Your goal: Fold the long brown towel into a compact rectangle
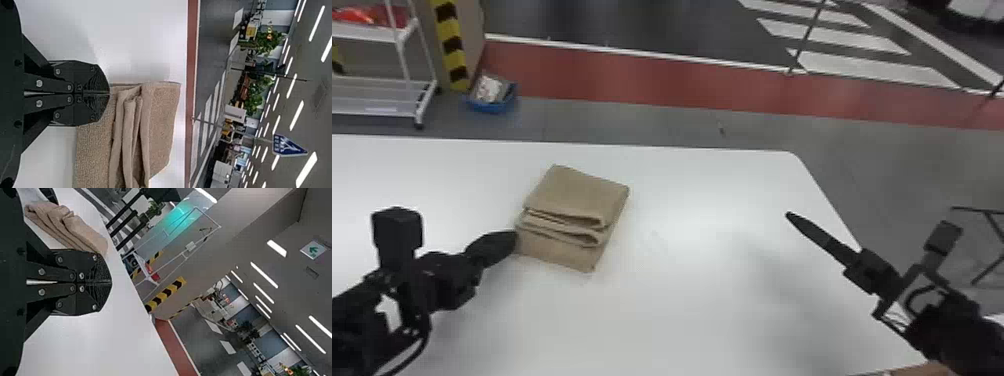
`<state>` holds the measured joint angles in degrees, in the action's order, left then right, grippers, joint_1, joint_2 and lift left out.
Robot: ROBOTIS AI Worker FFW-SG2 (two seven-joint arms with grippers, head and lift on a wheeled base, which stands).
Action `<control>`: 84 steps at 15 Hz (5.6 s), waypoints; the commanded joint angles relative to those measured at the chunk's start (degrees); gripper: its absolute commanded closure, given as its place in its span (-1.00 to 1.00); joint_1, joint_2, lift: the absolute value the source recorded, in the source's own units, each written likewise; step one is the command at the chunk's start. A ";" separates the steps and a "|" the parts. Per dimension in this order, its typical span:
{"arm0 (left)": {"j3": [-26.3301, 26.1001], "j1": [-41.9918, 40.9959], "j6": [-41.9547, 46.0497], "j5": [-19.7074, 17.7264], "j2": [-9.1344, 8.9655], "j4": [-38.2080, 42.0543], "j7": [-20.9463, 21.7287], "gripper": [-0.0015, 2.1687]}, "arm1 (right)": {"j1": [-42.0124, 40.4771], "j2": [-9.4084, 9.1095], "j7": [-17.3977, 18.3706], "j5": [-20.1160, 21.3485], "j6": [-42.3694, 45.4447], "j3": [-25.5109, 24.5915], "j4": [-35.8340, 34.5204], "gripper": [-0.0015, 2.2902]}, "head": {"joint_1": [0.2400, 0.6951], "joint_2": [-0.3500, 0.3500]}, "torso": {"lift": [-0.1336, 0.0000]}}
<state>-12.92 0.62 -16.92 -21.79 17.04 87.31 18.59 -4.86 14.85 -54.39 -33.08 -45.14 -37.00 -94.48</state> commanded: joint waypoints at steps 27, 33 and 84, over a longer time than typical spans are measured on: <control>-1.15 -7.91 -6.42 -2.82 -0.26 12.00 0.30 0.22 | -0.94 0.88 -0.46 -2.34 -1.40 -1.59 -2.11 0.58 | 1.00 -1.00 | -0.84; 5.80 -9.23 -4.49 -3.69 0.71 22.11 -4.53 -0.99 | -0.59 0.27 7.98 5.13 2.64 5.62 -7.65 -1.00 | 1.00 -0.89 | -0.84; -1.32 -17.84 21.17 15.82 -1.49 25.54 -34.85 -1.00 | -23.00 -7.56 41.91 15.94 42.72 26.54 -25.49 -0.94 | 1.00 -0.34 | -0.84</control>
<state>-14.16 -17.00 4.26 -5.91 15.40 112.56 -16.25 -27.51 7.37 -12.51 -17.20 -2.42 -10.42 -119.46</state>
